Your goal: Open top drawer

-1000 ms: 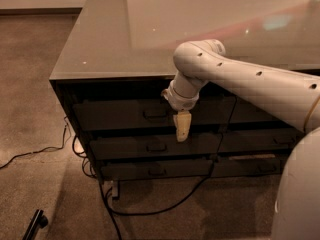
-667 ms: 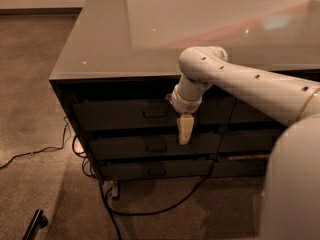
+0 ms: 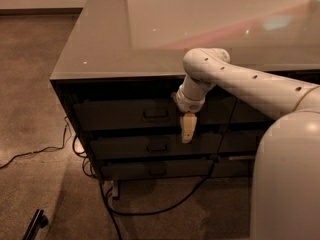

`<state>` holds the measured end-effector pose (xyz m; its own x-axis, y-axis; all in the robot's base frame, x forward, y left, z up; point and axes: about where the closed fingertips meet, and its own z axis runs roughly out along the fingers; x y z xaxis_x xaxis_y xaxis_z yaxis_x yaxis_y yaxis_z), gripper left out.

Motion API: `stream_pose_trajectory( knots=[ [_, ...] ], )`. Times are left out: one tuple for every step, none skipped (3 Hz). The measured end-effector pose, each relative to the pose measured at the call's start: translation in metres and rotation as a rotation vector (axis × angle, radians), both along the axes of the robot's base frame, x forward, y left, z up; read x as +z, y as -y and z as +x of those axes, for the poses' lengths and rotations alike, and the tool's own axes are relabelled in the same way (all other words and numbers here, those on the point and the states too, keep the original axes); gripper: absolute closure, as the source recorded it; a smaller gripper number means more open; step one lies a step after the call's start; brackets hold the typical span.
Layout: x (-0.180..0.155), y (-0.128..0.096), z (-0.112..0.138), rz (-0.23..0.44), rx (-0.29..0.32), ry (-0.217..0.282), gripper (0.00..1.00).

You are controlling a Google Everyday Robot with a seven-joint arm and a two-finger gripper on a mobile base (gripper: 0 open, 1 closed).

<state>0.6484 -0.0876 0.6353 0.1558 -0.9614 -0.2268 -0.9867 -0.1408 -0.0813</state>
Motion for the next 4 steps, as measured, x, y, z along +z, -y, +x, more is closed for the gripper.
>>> stream_pose_trajectory(
  knots=[
    [0.001, 0.001, 0.001, -0.003, -0.01, -0.004, 0.18],
    [0.011, -0.005, -0.01, 0.004, 0.023, 0.002, 0.42],
    [0.02, -0.005, -0.01, 0.004, 0.023, 0.003, 0.65],
    [0.029, -0.005, -0.01, 0.004, 0.023, 0.003, 0.88]
  ],
)
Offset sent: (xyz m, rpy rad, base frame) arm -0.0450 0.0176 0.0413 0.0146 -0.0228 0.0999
